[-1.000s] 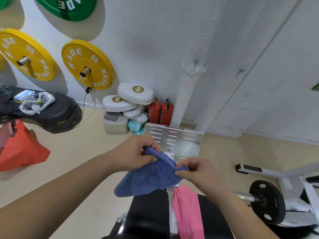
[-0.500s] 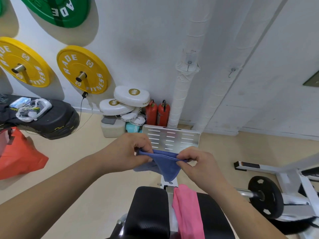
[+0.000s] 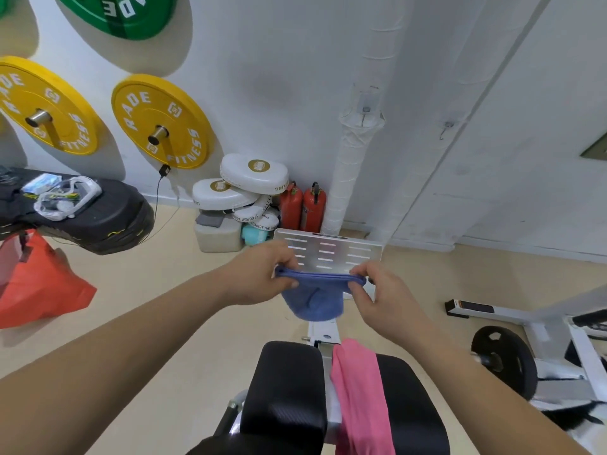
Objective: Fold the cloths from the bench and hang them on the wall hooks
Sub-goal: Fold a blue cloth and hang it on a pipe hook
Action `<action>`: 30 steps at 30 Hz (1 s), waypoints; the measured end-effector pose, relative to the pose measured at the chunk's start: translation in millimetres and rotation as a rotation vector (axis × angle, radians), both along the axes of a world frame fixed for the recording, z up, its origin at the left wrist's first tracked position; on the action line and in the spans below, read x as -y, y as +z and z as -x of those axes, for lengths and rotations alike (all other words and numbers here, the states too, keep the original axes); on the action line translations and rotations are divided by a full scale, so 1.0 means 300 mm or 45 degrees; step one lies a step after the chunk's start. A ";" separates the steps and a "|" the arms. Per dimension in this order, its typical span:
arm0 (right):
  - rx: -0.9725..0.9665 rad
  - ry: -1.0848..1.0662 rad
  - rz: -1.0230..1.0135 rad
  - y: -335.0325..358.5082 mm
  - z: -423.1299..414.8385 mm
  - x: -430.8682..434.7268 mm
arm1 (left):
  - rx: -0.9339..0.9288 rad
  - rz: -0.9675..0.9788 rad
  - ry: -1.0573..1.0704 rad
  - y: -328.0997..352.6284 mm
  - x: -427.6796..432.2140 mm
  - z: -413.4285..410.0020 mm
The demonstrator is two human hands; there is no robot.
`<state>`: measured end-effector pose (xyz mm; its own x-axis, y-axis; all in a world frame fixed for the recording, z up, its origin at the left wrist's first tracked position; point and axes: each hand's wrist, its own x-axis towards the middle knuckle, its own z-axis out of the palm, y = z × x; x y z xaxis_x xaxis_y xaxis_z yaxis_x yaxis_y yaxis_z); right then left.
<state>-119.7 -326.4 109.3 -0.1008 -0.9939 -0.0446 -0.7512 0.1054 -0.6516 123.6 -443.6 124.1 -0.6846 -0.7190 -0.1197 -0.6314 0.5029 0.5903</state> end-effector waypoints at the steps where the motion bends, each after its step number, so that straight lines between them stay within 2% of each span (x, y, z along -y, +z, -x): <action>1: -0.013 0.035 -0.037 -0.026 -0.013 -0.035 | 0.003 -0.076 -0.004 -0.037 -0.026 -0.020; 4: 0.036 0.102 -0.196 -0.110 -0.058 -0.127 | 0.001 -0.278 -0.004 -0.158 -0.106 -0.080; 9: 0.023 0.223 -0.428 -0.288 -0.132 -0.263 | 0.111 -0.455 -0.010 -0.325 -0.290 -0.194; 13: 0.182 0.268 -0.727 -0.394 -0.206 -0.410 | 0.175 -0.594 0.070 -0.410 -0.485 -0.287; 17: 0.345 0.305 -0.913 -0.419 -0.232 -0.519 | 0.146 -0.739 0.190 -0.437 -0.640 -0.334; 21: 0.460 0.230 -0.990 -0.445 -0.239 -0.559 | 0.103 -0.805 0.243 -0.454 -0.703 -0.334; 25: 0.588 -0.007 -0.976 -0.459 -0.261 -0.541 | 0.097 -0.797 0.325 -0.504 -0.652 -0.300; 30: 0.595 -0.227 -0.814 -0.520 -0.264 -0.402 | 0.136 -0.732 0.460 -0.595 -0.514 -0.239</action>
